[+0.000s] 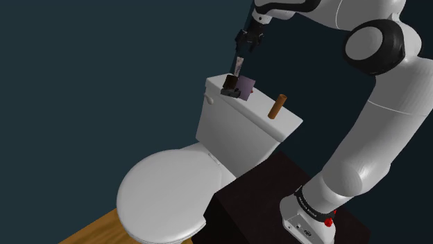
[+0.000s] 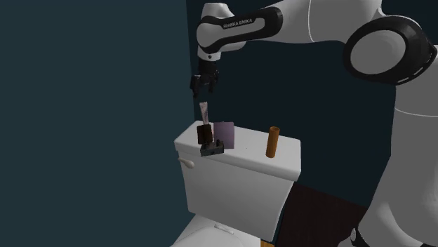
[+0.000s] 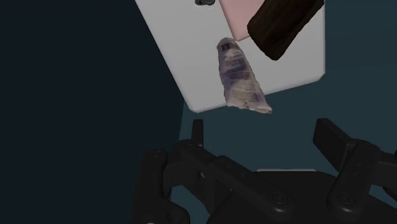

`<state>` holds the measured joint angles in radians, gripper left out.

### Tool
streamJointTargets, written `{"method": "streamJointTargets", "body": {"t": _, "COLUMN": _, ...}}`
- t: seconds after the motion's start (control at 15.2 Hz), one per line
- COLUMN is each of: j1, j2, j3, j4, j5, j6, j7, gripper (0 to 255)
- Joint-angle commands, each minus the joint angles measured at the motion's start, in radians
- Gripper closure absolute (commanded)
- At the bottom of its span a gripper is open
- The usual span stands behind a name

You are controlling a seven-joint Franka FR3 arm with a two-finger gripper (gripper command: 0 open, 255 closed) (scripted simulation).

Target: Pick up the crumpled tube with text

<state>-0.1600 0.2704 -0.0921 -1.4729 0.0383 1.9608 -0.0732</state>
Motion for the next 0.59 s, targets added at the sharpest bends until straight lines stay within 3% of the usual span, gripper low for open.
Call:
{"method": "streamJointTargets", "body": {"t": 0.0, "j1": -0.002, "j2": 0.025, "j3": 0.000, "j4": 0.018, "j5": 0.005, "j6": 0.010, "j7": 0.004, "gripper": 0}}
{"method": "streamJointTargets", "body": {"t": 0.53, "j1": 0.000, "j2": 0.027, "j3": 0.001, "j4": -0.068, "j5": 0.006, "j6": 0.098, "j7": 0.002, "gripper": 0}}
